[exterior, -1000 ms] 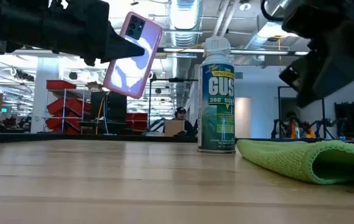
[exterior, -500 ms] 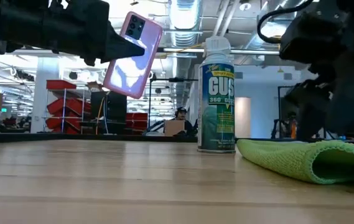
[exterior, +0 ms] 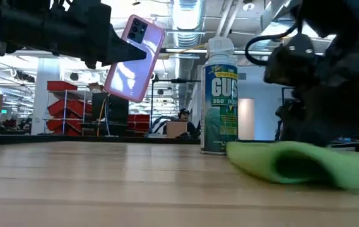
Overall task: Apply microfiber cloth
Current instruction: Wipe the back of the pink phone using the green microfiber cloth
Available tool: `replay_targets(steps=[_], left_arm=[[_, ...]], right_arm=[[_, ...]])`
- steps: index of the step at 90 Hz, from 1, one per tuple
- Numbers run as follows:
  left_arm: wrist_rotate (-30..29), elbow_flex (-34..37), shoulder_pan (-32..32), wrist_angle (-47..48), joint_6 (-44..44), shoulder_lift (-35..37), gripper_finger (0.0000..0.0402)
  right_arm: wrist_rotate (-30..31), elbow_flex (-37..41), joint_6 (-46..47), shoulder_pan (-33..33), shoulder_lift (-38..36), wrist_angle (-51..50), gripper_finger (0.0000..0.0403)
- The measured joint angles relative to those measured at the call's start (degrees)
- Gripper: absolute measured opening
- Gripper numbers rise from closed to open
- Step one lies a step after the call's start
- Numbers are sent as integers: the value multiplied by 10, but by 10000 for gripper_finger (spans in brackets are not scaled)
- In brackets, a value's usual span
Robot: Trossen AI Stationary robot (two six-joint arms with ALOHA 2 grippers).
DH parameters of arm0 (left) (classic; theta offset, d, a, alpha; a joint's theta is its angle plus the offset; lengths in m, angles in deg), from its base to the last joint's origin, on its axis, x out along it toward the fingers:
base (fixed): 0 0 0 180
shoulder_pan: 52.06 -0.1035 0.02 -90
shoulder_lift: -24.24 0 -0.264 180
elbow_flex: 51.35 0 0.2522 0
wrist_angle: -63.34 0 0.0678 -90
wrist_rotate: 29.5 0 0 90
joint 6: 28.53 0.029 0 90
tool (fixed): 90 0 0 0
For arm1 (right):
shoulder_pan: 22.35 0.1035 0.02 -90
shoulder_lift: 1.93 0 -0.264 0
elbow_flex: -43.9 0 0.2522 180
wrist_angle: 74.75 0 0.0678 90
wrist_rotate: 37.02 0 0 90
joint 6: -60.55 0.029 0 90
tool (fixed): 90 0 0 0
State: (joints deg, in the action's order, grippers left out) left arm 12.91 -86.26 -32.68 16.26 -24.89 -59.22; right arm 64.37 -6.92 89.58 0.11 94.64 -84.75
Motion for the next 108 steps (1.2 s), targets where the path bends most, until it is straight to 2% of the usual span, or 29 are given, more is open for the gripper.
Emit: replay_targets(steps=[8, 18, 22, 47, 60, 71, 93, 108], left_arm=[[0, 0, 0, 0, 1, 0, 1], [0, 0, 0, 2, 0, 0, 2], [0, 0, 0, 1, 0, 0, 3], [0, 0, 0, 1, -2, 0, 4], [2, 0, 0, -9, -7, 0, 3], [28, -3, 0, -51, -5, 0, 2], [86, -53, 12, -80, 31, 0, 1], [94, -90, 28, -81, 70, 0, 1]], right_arm=[[11, 1, -6, -3, 0, 7, 145], [7, 1, -15, -12, -5, 7, 37], [6, 1, -26, -13, -5, 8, 18], [-13, 5, -50, -10, -7, 88, 3], [-9, -24, -75, 0, -25, 94, 2], [-7, -62, -113, 9, -31, 96, 2], [39, -137, -179, 11, -31, 29, 0], [73, -180, -223, 11, -32, 15, 0]])
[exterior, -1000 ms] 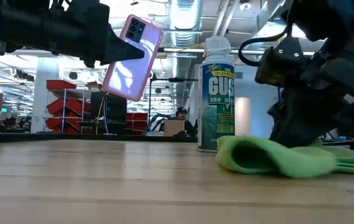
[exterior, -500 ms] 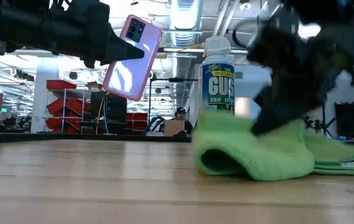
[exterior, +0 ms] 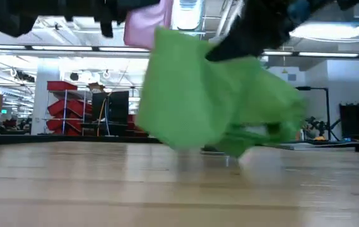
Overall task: Apply microfiber cloth
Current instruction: Wipe the back of the pink phone using the green microfiber cloth
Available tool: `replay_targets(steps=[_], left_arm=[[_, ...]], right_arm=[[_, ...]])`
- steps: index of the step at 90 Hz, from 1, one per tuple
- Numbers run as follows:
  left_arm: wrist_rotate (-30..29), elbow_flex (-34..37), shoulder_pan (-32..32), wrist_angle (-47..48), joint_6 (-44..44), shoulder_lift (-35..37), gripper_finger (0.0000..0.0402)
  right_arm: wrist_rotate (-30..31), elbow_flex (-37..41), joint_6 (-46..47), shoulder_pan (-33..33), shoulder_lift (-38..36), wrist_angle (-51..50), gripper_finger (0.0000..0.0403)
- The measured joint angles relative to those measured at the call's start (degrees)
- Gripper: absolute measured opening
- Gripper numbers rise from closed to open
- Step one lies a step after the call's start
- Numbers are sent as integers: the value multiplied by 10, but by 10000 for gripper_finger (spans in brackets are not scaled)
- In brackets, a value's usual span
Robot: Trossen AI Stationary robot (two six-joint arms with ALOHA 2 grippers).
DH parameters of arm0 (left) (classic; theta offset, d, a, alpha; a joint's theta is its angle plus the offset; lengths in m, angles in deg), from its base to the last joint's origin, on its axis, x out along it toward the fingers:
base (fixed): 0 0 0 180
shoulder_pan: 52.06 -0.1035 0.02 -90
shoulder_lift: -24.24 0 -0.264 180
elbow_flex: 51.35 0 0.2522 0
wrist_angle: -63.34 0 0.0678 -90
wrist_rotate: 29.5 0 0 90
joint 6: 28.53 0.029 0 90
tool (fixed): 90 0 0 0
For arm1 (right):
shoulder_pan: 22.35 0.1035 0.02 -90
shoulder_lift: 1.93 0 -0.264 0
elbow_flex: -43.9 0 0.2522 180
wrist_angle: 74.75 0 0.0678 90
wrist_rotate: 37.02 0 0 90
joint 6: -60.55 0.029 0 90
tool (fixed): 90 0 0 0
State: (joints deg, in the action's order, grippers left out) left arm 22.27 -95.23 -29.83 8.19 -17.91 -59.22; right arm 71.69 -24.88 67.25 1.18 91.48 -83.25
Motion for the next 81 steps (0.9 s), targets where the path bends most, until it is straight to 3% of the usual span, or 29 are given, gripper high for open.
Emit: replay_targets(steps=[48, 81], left_arm=[[32, -18, 11, 1, -2, 0, 0], [28, -18, 10, -12, 4, 1, 0]], right_arm=[[120, -127, -170, -36, 0, -10, 0], [118, -154, -203, -74, 2, -1, 0]])
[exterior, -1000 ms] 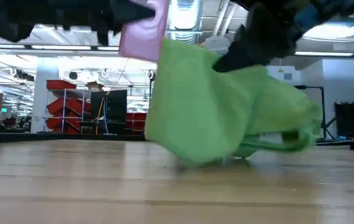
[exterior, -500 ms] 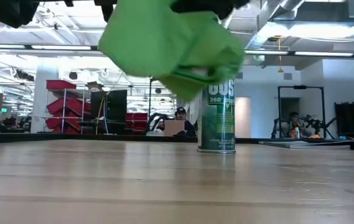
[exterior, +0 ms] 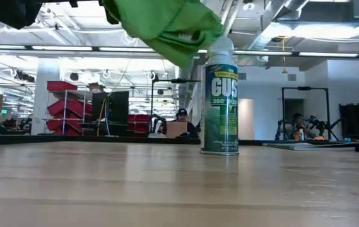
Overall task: Apply microfiber cloth
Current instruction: Wipe the back of the pink phone using the green microfiber cloth
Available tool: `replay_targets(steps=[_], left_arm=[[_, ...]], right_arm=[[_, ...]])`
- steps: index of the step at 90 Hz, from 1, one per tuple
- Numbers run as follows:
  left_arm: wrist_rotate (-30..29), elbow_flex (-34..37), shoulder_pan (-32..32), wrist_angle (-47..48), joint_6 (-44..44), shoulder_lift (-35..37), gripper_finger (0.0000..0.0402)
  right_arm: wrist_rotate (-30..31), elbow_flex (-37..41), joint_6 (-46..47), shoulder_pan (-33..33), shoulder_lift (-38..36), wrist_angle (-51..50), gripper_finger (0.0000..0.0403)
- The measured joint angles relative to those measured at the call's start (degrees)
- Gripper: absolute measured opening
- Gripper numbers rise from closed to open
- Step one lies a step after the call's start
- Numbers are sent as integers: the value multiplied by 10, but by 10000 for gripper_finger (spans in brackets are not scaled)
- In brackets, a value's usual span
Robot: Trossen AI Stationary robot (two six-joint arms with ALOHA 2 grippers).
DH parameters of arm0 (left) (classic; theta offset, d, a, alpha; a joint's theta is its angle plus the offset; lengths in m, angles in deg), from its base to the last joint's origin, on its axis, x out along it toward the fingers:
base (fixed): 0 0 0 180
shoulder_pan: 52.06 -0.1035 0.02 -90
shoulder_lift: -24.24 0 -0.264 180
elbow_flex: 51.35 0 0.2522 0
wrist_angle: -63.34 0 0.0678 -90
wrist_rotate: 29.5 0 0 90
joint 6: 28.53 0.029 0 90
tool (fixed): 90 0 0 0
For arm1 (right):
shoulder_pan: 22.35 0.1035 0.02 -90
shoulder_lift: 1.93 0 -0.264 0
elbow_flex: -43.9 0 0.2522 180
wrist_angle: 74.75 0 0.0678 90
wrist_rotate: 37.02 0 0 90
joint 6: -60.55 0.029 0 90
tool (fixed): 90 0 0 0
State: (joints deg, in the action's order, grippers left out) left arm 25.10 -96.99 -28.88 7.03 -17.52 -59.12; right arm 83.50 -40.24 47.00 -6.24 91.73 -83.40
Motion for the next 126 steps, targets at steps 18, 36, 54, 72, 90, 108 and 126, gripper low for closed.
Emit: replay_targets(steps=[18, 36, 54, 72, 90, 108, 126], left_arm=[[7, 0, 0, 7, 2, -2, 0], [17, 1, 1, 4, 3, -2, 0], [18, 1, 1, 1, 1, -2, 0], [17, 1, 1, -7, -4, 0, 0], [18, -2, 1, -12, -8, 1, 0], [20, -2, 2, -9, -12, 1, 0], [19, -2, 2, 10, -13, 1, 0]], right_arm=[[0, 17, 32, 1, 3, 13, 0], [-4, 34, 46, 8, 3, 25, 0], [-5, 49, 54, 5, 4, 38, 0], [-5, 28, 8, -1, 2, 32, 0], [2, -33, -34, -4, 2, -22, 0], [6, -81, -61, -4, 2, -66, 0], [19, -104, -67, -4, 2, -111, 0]])
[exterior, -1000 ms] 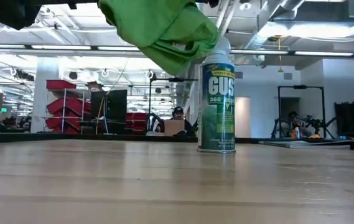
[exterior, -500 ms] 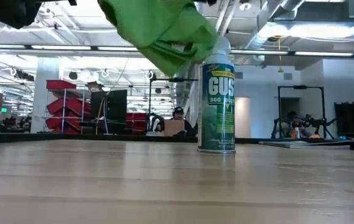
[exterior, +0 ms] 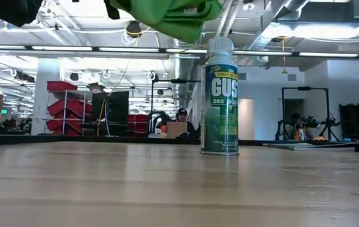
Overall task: Apply microfiber cloth
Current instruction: Wipe the back of the pink phone using the green microfiber cloth
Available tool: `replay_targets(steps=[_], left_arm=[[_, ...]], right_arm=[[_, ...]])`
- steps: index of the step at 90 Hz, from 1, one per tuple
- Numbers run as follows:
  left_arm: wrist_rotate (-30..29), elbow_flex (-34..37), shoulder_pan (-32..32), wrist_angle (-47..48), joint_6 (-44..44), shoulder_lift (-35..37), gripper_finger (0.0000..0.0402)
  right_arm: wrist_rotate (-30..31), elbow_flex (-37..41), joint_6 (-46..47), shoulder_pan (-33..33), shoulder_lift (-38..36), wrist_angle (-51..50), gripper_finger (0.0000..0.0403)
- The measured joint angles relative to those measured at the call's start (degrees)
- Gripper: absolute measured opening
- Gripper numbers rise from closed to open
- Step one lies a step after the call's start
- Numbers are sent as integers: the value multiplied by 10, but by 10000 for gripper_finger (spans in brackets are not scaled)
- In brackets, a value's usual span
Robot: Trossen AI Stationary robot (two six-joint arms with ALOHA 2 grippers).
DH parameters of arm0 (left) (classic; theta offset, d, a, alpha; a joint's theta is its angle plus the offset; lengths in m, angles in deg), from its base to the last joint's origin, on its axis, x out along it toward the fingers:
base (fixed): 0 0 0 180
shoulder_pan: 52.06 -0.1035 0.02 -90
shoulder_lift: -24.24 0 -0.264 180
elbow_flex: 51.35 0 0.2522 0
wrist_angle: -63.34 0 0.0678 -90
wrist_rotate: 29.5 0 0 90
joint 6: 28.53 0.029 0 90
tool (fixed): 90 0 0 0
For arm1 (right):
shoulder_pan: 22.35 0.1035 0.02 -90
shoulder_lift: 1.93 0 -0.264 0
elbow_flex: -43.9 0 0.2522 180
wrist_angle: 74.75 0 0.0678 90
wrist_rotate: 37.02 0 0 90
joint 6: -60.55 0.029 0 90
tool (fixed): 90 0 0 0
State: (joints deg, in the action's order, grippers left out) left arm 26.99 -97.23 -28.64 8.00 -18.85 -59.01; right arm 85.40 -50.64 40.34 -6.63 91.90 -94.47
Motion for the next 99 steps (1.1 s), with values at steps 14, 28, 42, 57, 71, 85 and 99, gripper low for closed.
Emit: replay_targets(steps=[14, 28, 42, 57, 71, 85, 99], left_arm=[[-7, 0, 0, 11, -3, 0, 0], [-10, 0, -4, 24, -11, 0, 0], [-8, 2, -10, 38, -19, -1, 0], [-3, 2, -12, 52, -22, -3, 0], [5, 8, -10, 105, -31, -11, 0], [-2, 5, -14, 81, -48, -15, 0], [-7, 5, -14, 52, -23, -22, 0]], right_arm=[[5, -1, -8, 0, -5, -6, 0], [8, -1, -12, 0, -13, -12, 0], [13, -1, -10, 4, -16, -32, 0], [36, -1, 6, 21, -34, -62, 0], [93, -11, 19, 34, -57, -51, 0], [85, -5, 20, 27, -51, -58, 0], [76, -6, 37, 27, -48, -59, 0]])
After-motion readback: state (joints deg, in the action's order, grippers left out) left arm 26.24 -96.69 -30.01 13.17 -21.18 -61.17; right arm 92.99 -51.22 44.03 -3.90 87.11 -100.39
